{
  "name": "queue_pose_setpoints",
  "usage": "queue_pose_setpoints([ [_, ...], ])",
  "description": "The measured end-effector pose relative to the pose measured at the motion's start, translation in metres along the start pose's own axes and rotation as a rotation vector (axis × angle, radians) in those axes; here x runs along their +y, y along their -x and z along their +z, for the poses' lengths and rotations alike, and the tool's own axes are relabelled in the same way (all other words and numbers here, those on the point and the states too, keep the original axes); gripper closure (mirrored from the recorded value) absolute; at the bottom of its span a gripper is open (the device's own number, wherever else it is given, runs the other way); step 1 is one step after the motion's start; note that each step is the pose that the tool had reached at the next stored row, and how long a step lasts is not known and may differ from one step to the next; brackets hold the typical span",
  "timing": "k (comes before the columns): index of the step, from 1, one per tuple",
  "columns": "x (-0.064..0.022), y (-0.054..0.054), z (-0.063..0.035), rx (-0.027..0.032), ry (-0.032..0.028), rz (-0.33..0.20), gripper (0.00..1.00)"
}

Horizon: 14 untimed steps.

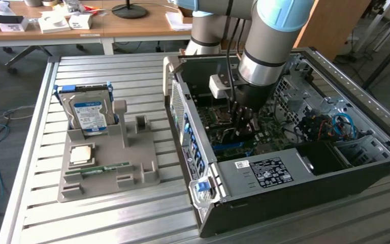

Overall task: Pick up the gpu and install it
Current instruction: 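Insert the gpu into the slot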

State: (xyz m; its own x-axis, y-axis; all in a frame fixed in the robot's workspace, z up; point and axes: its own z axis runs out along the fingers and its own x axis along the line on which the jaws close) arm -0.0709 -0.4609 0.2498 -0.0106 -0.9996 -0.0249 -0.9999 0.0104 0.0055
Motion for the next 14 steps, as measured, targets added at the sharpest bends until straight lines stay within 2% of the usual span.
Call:
queue_pose_setpoints([
  [14, 0.0, -0.0001, 0.0024, 0.0001, 0.0001, 0.0, 0.74],
])
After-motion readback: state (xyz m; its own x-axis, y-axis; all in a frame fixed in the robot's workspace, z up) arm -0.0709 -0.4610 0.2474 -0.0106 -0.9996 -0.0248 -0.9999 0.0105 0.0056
